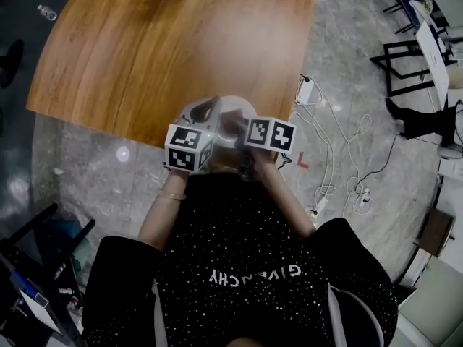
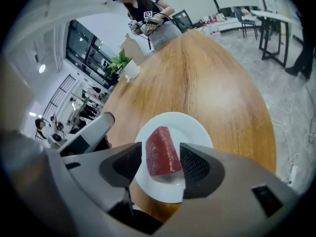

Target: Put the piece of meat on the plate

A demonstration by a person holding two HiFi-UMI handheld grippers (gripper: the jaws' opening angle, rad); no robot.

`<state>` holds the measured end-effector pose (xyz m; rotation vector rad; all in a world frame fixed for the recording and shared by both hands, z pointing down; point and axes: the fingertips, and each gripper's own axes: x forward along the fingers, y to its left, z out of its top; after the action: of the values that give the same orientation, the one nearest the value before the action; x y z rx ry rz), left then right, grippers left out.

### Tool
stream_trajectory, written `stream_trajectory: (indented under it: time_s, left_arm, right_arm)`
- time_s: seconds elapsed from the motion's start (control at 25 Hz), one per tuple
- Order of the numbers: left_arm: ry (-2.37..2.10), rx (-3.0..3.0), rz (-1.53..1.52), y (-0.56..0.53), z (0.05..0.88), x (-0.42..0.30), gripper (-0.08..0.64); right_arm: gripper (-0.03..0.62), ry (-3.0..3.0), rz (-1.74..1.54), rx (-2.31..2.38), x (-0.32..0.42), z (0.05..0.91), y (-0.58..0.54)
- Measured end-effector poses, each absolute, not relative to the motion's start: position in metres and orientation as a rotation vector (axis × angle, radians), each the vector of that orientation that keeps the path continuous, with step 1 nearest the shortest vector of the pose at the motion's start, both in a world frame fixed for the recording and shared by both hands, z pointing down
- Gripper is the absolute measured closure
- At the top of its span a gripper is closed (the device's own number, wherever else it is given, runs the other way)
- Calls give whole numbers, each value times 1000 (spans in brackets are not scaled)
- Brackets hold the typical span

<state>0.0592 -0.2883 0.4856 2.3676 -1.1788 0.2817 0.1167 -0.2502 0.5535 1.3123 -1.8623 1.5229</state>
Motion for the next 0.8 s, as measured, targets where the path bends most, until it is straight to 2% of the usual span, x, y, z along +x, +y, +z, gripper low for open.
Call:
stream_trajectory:
  time_s: [0.2,0.72,0.8]
  left_arm:
    - [-1173,2374,281,-288,486,62,551]
    - [-1164,2391,325,-293,476,65,551]
    - [-1172,2397,317,-296,469,65,551]
  right_arm:
    - [365,-1858,1361,1373,127,550,-252]
    - [367,-2114,1358,1522,138,504,-275]
    - [395,-2211,1328,1554,142,488,-280]
